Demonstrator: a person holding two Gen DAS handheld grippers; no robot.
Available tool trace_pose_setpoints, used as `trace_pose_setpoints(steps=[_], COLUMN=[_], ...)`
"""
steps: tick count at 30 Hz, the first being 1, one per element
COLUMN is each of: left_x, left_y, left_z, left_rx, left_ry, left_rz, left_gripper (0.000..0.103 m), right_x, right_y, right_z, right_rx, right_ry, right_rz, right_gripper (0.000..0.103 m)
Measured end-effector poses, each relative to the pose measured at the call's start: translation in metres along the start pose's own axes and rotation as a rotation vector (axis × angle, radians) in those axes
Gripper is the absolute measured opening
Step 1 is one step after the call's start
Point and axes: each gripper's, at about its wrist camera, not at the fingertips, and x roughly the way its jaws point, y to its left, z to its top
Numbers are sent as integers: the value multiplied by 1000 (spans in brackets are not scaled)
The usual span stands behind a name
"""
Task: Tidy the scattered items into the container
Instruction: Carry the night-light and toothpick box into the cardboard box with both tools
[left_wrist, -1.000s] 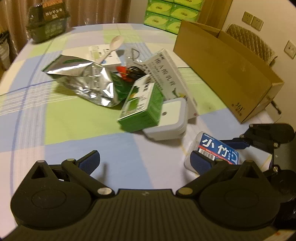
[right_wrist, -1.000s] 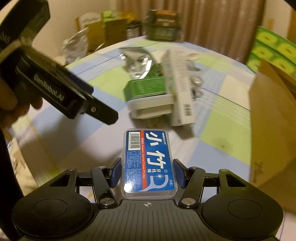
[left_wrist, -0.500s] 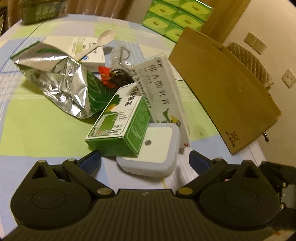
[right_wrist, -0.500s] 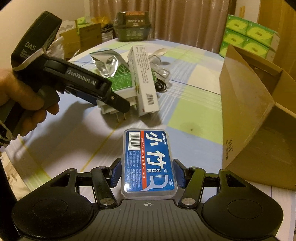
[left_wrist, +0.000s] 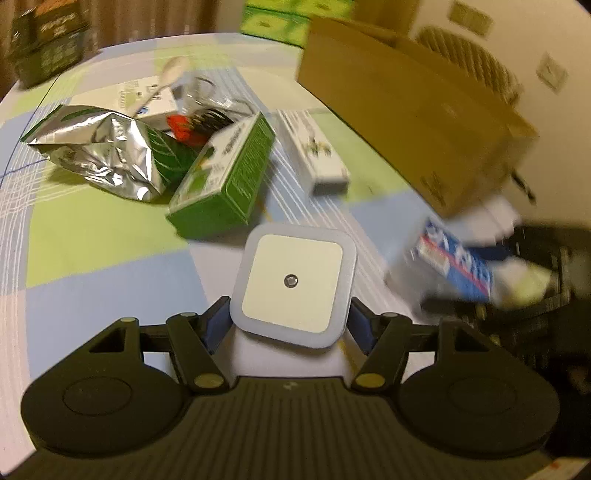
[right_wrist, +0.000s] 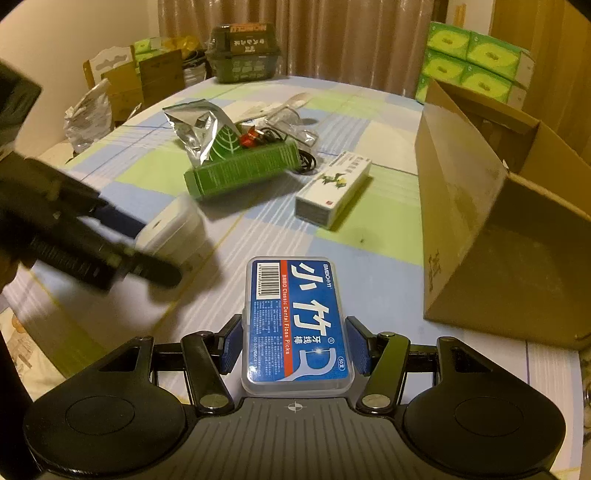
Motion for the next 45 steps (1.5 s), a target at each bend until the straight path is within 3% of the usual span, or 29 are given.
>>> trace_pose_setpoints(steps=[2, 4, 11, 14, 16, 17, 33, 45], left_x=[-4, -7, -8, -7, -5, -5, -38, -61], left_y=[-5, -7, -20, -28, -33, -35, -52, -90], left_z=[-5, -6, 3, 1, -1, -2, 0, 50], left_rx=[22, 31, 151, 227, 276, 291, 259, 261], left_ry=[12, 3, -13, 1, 21, 23, -40, -157], left_rz=[1, 7, 51, 64, 81, 87, 117, 81], left_gripper=[63, 71, 74, 71, 61, 61, 61, 61], right_x=[-1, -2, -5, -6, -6, -7, -53, -112], right_y=[1, 2, 1, -1, -2, -2, -1, -39], right_z=[-2, -1, -2, -3, -3, -3, 8, 42], right_rx=[1, 2, 14, 21, 25, 29, 51, 98], right_ry=[0, -1, -8, -11, -13, -16, -140, -331], right_rz=[-1, -1, -12, -16, -17, -19, -64, -172], right_gripper=[55, 55, 55, 55, 55, 55, 55, 55])
